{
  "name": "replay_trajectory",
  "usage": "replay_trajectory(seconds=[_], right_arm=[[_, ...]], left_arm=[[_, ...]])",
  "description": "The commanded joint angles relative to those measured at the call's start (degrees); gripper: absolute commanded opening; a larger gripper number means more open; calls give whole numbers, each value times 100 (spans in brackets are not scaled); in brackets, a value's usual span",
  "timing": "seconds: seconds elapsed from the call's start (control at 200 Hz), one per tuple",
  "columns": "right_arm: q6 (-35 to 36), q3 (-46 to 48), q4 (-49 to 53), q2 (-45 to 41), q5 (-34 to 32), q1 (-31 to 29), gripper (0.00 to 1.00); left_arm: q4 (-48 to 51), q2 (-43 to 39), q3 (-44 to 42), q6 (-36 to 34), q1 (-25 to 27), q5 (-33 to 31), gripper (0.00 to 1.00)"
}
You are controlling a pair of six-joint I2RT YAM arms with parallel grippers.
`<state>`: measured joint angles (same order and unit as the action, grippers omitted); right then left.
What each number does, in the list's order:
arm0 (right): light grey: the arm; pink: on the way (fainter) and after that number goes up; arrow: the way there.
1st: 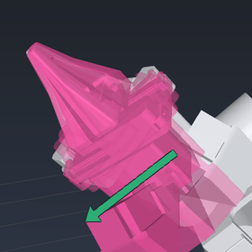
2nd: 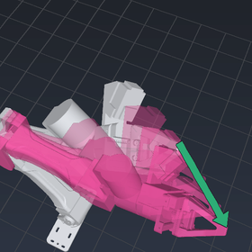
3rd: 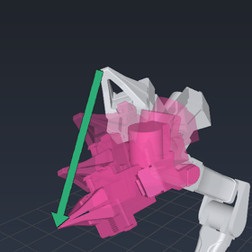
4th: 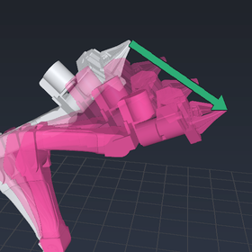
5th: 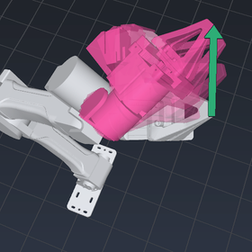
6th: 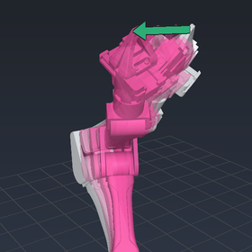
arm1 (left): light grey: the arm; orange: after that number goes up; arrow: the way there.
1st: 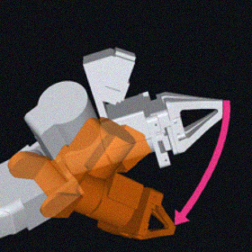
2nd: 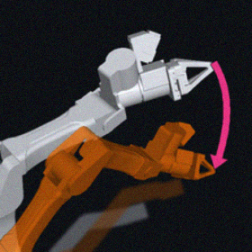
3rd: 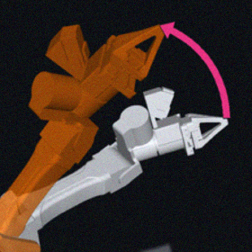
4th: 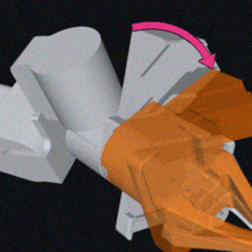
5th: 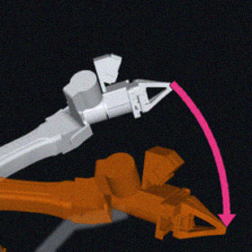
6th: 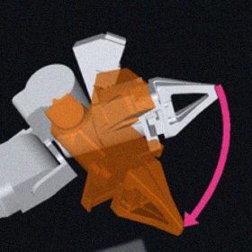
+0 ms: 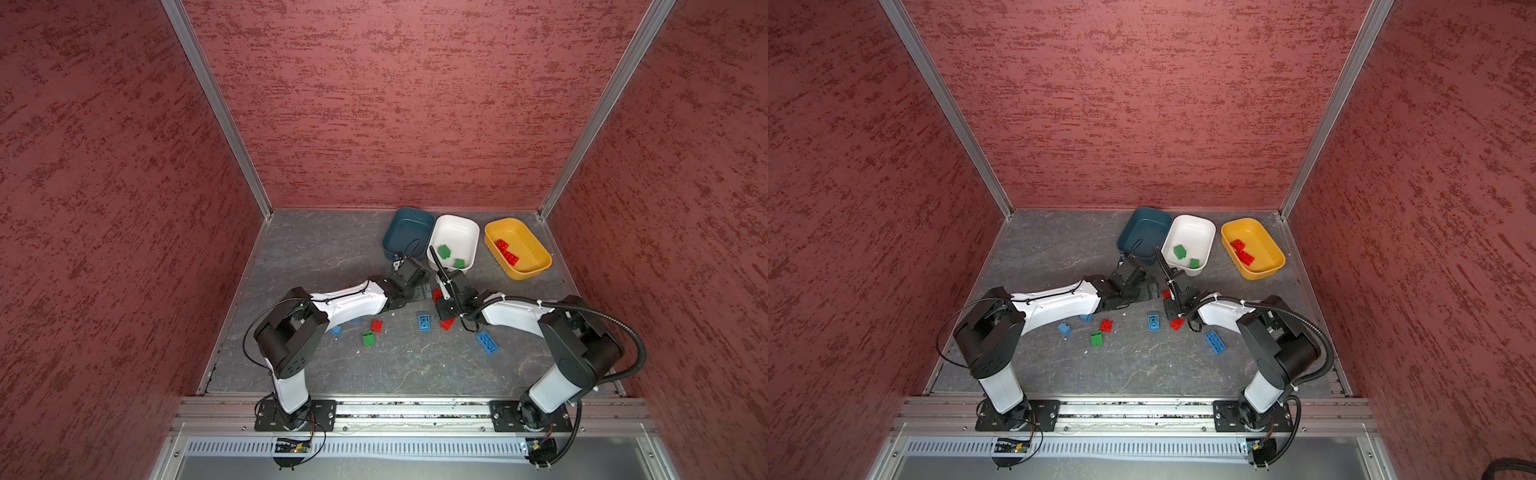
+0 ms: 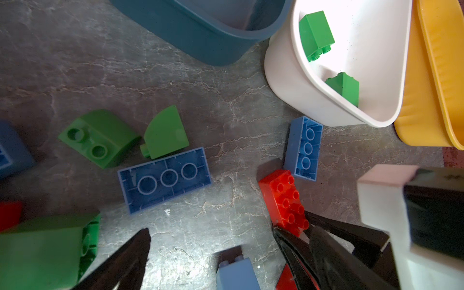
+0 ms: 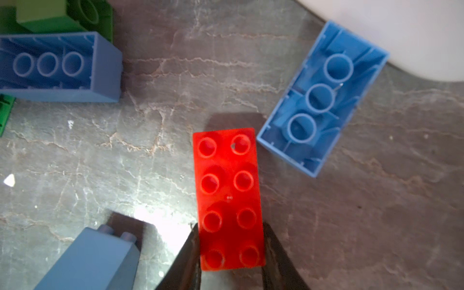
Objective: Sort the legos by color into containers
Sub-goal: 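Grasp another red 2x4 brick with the right gripper while the left lowers, then carry the red brick to the yellow bin and release it with the right gripper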
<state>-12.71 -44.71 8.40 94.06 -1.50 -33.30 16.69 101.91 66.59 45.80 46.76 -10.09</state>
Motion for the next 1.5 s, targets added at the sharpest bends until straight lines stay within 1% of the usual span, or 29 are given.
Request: replay_trajectory(seconds=[0.0, 0.16, 0.26, 0.376, 0.441, 0.526, 0.616, 0.751, 0.832, 0.902, 0.967, 1.052, 1.112, 1.177, 1.257, 1.322, 1.408, 1.493], right_arm=[[121, 175, -193, -182, 126, -23, 31], [207, 230, -242, -442, 74, -29, 25], [287, 306, -285, -683, -100, -14, 22], [335, 429, -372, -1046, -238, -2, 22], [238, 513, -439, -1454, -309, 91, 22], [25, 646, -546, -1837, -237, 399, 22], [-214, 855, -752, -2197, 42, 861, 22], [-515, 1094, -957, -2512, 531, 1834, 22], [-583, 1096, -922, -2557, 581, 2370, 22], [-550, 942, -780, -2434, 579, 2838, 22], [-535, 771, -782, -2262, 703, 3270, 22], [-467, 518, -899, -1972, 988, 3758, 22], [-414, 220, -821, -1687, 1069, 4082, 22], [-312, -154, -699, -1335, 1440, 4387, 22], [-91, -679, -387, -797, 1635, 4594, 23], [88, -1032, -174, -440, 1555, 4700, 24], [331, -1499, 85, 35, 1290, 4778, 25], [637, -2220, 594, 681, 1150, 4810, 27]], left_arm=[[80, -63, 39, 7, 3, 40, 100], [137, -35, 86, -50, 13, 46, 99], [167, 2, 143, -91, 15, 64, 99], [121, 35, 247, -276, 82, 71, 99], [65, 39, 305, -458, 168, 63, 99], [-68, 48, 383, -787, 282, 184, 99], [-196, 114, 467, -1157, 408, 415, 99], [-161, 134, 513, -1560, 591, 631, 99], [7, 124, 536, -1728, 686, 683, 99], [226, 101, 526, -1744, 746, 578, 99], [464, 97, 518, -1609, 751, 477, 99], [872, 143, 580, -1318, 738, 324, 99], [1254, 208, 704, -1091, 742, 196, 99], [1600, 288, 866, -1005, 747, 174, 99], [1832, 375, 1000, -994, 758, 236, 99], [1884, 443, 1057, -1011, 759, 343, 100], [1902, 517, 1098, -1021, 767, 415, 100], [1985, 618, 1176, -1064, 766, 463, 99]])
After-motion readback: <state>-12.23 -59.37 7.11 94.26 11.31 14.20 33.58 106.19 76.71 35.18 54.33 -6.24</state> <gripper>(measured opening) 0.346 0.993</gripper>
